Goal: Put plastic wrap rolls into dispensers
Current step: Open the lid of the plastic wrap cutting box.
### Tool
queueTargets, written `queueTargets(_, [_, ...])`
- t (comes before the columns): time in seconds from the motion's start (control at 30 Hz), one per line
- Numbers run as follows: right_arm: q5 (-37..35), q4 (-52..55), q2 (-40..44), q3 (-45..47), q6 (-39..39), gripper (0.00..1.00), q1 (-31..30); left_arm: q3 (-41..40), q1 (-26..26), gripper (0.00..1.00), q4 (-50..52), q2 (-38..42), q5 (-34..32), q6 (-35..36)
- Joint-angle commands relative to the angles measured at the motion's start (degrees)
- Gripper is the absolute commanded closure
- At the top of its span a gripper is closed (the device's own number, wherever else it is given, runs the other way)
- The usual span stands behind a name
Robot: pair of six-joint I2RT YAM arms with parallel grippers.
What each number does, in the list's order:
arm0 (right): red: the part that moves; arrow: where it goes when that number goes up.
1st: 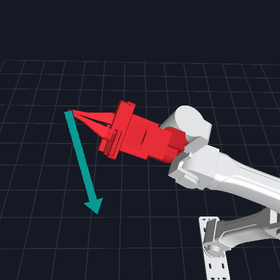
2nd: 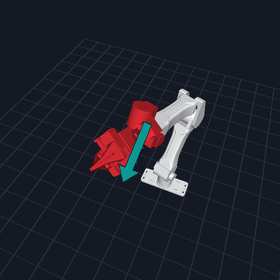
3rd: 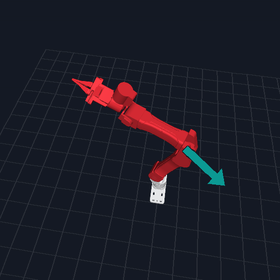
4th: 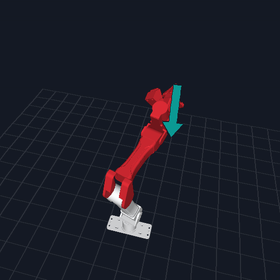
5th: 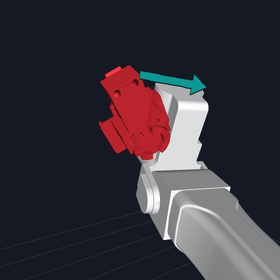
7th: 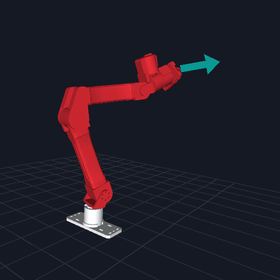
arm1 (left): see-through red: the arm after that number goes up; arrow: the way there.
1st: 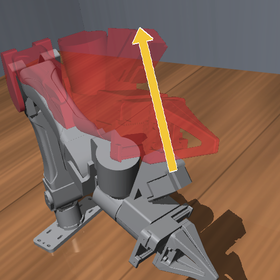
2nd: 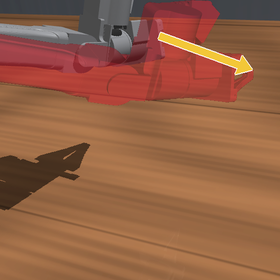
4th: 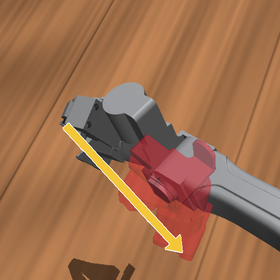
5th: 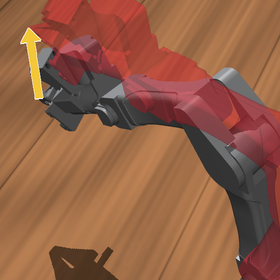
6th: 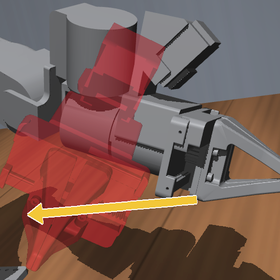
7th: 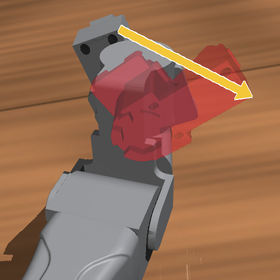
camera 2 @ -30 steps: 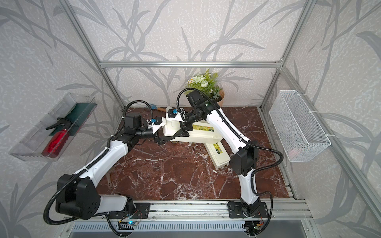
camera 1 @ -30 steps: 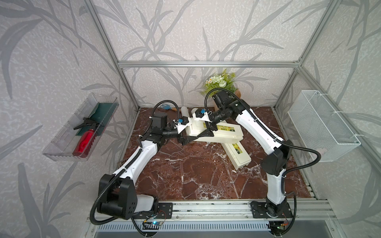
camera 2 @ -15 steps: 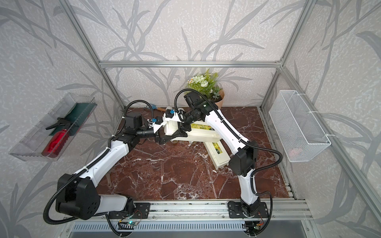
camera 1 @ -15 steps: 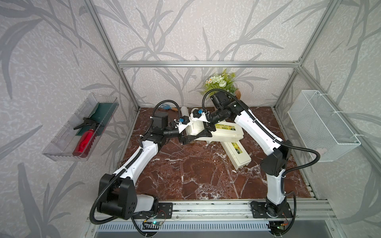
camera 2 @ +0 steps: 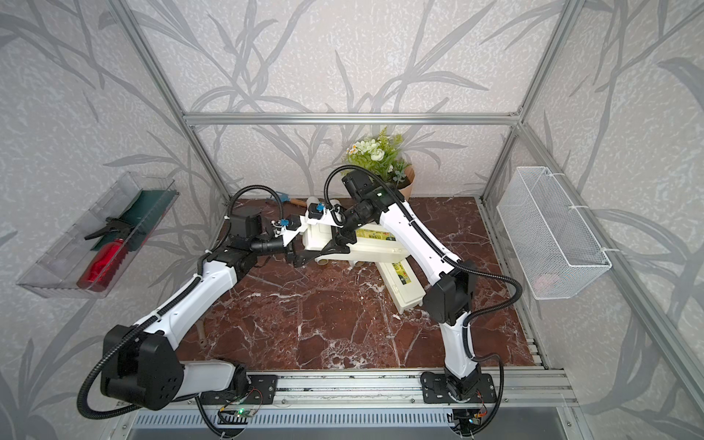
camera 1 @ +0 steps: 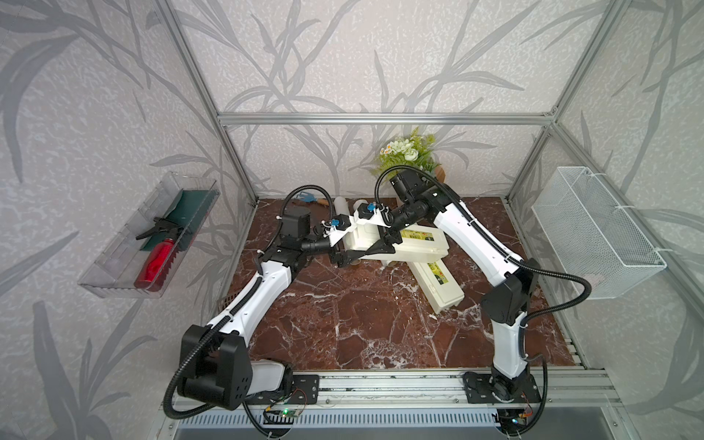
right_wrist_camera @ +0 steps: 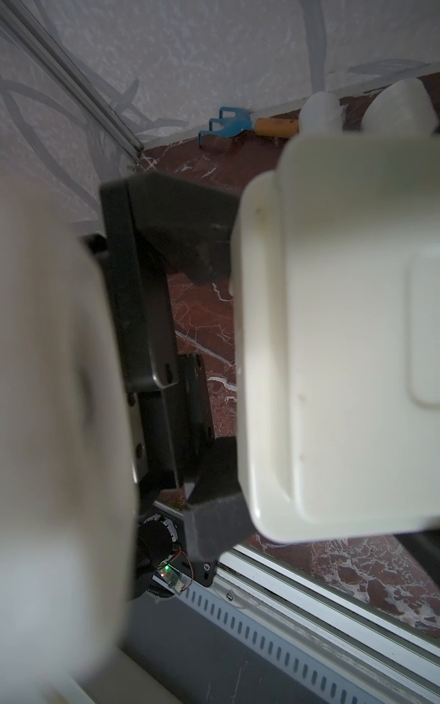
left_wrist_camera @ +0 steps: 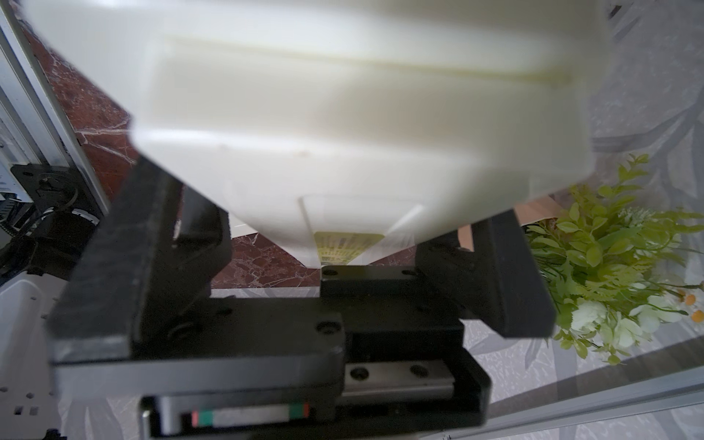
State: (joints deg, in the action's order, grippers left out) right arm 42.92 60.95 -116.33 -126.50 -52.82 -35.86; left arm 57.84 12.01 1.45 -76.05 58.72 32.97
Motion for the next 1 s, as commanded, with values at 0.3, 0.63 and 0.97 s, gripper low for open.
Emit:
queueTargets(0.3, [11.50,4.69,-0.57,-5.84,2.79,0.58,4.88,-1.07,-1.17,1.00,4.19,3.82,-2.19,7.82])
queueTargets(0.63, [10.05,3.36,0.75,-9.87,2.63,0.73,5.48,-4.88,-5.00,1.00,0.34,2.39,-2.42,2.26])
queueTargets(0.97, [-0.25,-10.48,-0.21,-5.99,12.42,0.79,6.96,-9.05,-4.93,1.00,-8.60,4.44,-1.77,-3.33])
